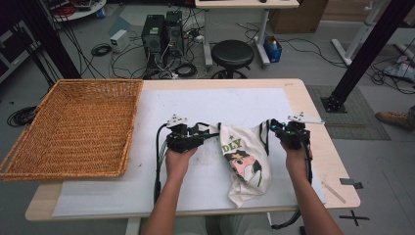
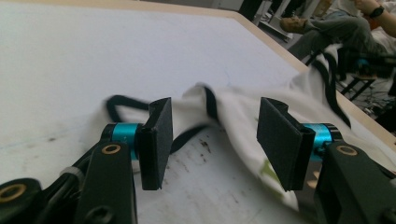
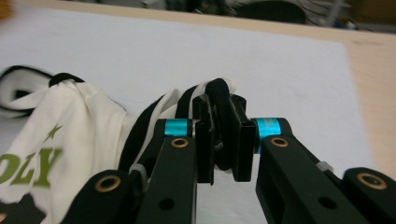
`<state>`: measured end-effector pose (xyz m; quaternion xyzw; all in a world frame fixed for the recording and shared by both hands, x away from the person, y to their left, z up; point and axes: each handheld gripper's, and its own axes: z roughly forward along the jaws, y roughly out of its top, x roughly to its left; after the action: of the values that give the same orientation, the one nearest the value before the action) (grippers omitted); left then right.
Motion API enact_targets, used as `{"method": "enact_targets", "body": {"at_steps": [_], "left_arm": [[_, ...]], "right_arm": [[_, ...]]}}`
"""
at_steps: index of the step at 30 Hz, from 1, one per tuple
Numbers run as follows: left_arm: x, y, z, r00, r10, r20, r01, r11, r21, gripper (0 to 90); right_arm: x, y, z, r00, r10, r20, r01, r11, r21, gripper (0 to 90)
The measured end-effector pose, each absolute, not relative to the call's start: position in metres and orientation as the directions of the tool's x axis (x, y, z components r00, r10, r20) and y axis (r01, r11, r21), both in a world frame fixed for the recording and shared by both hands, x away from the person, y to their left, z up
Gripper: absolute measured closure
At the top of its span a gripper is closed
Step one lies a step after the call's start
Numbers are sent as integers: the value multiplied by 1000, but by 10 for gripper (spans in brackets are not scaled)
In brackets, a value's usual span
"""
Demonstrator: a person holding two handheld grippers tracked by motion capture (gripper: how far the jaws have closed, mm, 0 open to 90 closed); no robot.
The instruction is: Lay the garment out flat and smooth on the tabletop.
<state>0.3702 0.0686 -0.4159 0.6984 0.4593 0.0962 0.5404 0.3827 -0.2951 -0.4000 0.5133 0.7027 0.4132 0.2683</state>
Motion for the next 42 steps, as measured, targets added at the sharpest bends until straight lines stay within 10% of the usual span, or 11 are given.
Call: {"method": "enact_targets", "body": {"at_steps": [4,10,14,34,37,42], "left_arm": [[371,40,-427,611,694,-380,581,-67,811,456],[376,-7,-449,631,668,-394,649,-177,740,449],[373,-14,-447,653,677,-340,613,-209,762,872],[366,131,-406,460,812,-359,490,105,865,873],[370,124,-406,470,807,-359,488,102,867,869],[374,116,-408,439,804,-401,493,157,855,514]], "right_arm": [[377,-301,-403,-274,959,65,512,88,855,542],[353,-315,-407,-282,951,127,514,38,857,521],[341,-319,-418,-313,938,150,543,47,838,522],[336,-185,-417,-705,665,246,497,216,841,498],[345,-165,-429,-731,651,203,528,352,772,811],[336,-188,-413,-692,716,88,433,314,845,856]]}}
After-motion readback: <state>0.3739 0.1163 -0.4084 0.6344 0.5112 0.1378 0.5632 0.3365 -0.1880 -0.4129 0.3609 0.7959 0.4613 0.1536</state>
